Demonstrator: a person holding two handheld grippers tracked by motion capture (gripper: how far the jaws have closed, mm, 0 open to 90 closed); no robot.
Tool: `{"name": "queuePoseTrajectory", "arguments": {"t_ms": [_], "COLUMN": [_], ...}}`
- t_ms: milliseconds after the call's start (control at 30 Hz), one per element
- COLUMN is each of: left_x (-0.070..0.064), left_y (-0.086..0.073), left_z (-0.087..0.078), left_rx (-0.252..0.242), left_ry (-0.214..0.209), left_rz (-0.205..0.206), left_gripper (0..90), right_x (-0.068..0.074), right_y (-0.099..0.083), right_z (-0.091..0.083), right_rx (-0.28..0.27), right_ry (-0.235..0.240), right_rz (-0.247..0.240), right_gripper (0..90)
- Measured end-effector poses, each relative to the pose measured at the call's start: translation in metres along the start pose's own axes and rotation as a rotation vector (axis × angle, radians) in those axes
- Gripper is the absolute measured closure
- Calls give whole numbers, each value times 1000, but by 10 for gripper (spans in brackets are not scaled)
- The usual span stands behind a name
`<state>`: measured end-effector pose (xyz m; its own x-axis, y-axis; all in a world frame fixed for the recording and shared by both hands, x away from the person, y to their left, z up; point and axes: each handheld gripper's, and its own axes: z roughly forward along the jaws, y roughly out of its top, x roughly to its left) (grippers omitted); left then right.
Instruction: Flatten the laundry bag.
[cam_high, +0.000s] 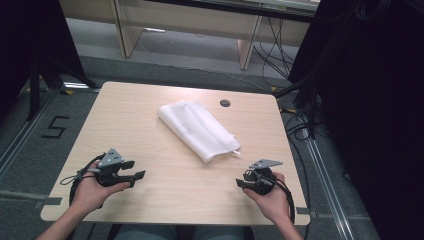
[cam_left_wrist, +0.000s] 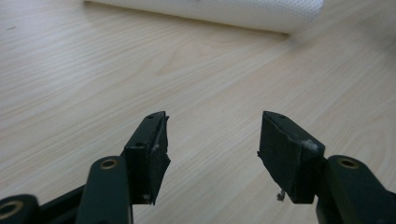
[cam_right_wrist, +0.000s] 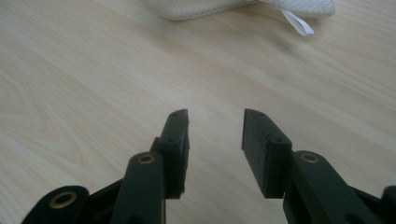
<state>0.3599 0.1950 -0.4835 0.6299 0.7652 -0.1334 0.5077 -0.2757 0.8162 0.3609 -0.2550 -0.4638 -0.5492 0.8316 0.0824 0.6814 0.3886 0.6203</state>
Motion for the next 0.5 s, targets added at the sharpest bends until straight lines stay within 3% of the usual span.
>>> {"name": "queuePoseTrajectory", "arguments": {"t_ms": [33, 67, 133, 167, 200, 233, 267, 333, 367, 400, 433, 467, 500], "left_x": [1, -1, 0, 0, 0, 0, 0, -1, -1, 0, -2, -1, -2], "left_y": [1, 1, 1, 0, 0, 0, 1, 2, 2, 1, -1, -2, -3], "left_z": [0, 3, 5, 6, 6, 5, 5, 4, 5, 4, 5, 5, 4], "left_rx": [13, 1, 13, 15, 22, 22, 24, 6, 7, 33, 25, 30, 28], "left_ry": [-2, -7, 0, 6, 6, 9, 7, 5, 2, -5, -8, -10, -5], "left_rz": [19, 6, 5, -9, -9, -13, -16, -20, -18, 6, -12, 2, -13], "left_gripper": [418, 418, 423, 426, 428, 429, 430, 432, 432, 432, 432, 433, 434], "right_x": [0, 0, 0, -2, -2, -4, -3, -4, -4, -5, -6, -7, -4], "right_y": [-1, 1, -1, 1, 1, 0, 1, 2, 3, 5, 8, 11, 16], "right_z": [2, -1, 3, 0, 1, 4, 3, 4, 7, 6, 6, 6, 7], "right_rx": [-20, 16, -37, 4, -1, -22, 4, 25, -14, 11, 7, -9, -14], "right_ry": [-1, 9, 10, 11, 13, 8, 16, 16, 4, 53, 59, 50, 49], "right_rz": [7, 18, 49, 37, 53, 34, 58, 48, 52, 72, 61, 27, 41], "right_gripper": [626, 632, 642, 647, 649, 649, 649, 651, 649, 648, 643, 638, 628]}}
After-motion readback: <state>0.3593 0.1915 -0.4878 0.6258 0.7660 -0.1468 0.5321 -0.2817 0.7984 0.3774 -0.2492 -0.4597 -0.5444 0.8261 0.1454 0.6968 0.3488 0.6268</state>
